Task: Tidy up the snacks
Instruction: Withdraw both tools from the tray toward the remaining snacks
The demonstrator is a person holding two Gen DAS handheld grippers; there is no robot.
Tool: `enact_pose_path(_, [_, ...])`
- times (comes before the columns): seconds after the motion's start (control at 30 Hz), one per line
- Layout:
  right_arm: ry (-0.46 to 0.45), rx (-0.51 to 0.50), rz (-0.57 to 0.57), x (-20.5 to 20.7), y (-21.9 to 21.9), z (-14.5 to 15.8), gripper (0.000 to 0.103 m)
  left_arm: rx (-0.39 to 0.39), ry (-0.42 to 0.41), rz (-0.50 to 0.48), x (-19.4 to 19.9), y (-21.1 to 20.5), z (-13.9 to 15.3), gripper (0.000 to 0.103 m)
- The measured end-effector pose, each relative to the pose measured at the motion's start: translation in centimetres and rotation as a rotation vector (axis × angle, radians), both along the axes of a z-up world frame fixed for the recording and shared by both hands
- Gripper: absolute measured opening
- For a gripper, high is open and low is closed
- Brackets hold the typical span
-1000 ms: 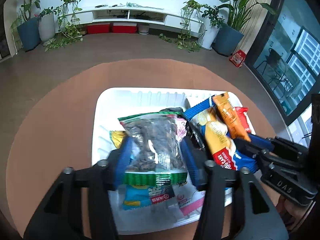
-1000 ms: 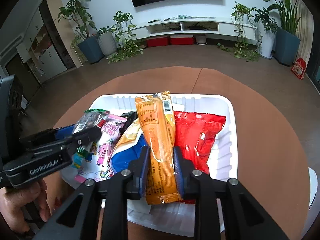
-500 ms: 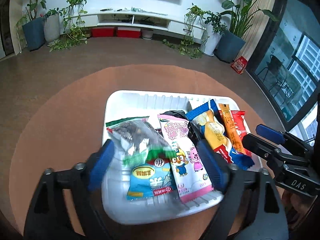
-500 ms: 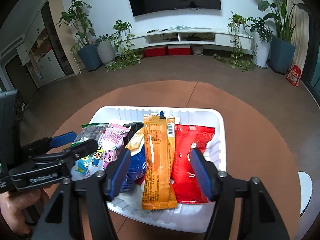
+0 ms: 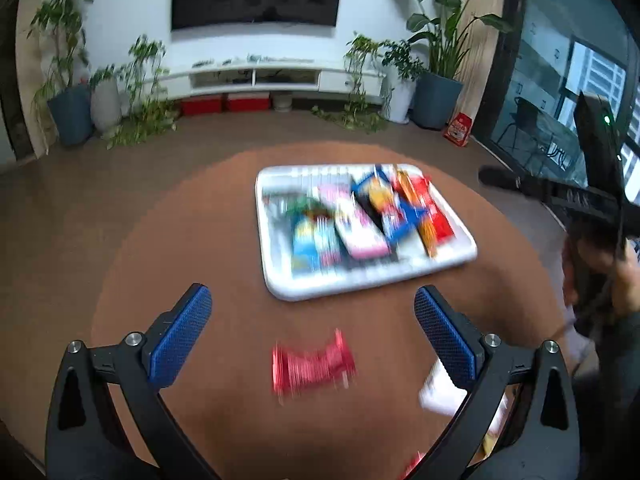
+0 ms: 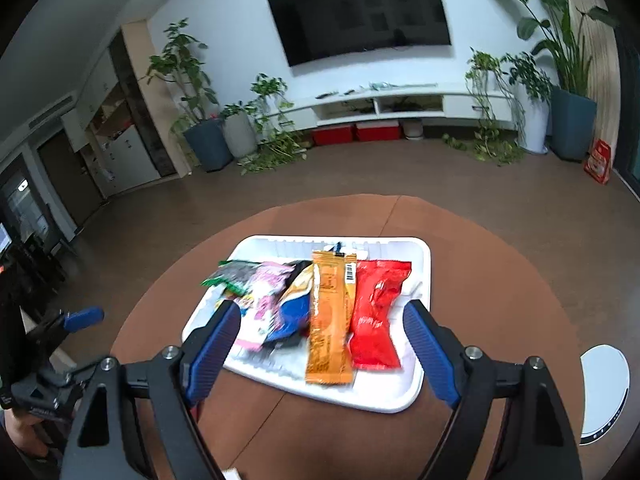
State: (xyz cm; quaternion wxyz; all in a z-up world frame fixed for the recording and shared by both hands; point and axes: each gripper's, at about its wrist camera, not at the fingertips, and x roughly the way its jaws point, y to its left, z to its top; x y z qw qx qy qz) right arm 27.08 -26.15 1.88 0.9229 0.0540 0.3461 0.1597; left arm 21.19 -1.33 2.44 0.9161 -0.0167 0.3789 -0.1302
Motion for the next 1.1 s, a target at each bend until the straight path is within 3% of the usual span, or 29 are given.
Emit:
enact_pose_path(0.1, [0.002, -0.011, 0.036, -2.4, 1.1, -0.4, 0.085, -0.013, 0.063, 0.044, -4.8, 0.3, -1.2, 0.103])
enact_pose_path(0.27, [0.039, -0.044, 0.086, -6.6, 2.8, -2.7, 0.085, 0.06, 0.204, 0.087, -10.5, -2.3, -4.4, 0.103])
enact_pose_path(0.53, [0.128, -0.169, 0.158, -11.0, 5.1, -6.7, 0.086, 0.172, 0.238, 0.154, -14.5, -6.6, -6.0, 0.102])
enact_pose_path(0.7, [0.136, -0.169, 0.13, -11.6, 3.9, -6.9, 0.085, 0.233, 0.271, 0.179, -14.2, -7.9, -6.8, 0.102])
enact_pose_path(0.83, [0.128, -0.144, 0.129, -12.2, 3.5, -6.7, 0.086, 0.218, 0.326, 0.185, -13.1, -8.5, -8.1, 0.102])
enact_pose_path(1.1, [0.132, -0.163, 0.171, -12.5, 4.5, -6.8, 0.086, 0.251, 0.336, 0.191, -12.3, -9.6, -9.2, 0.102])
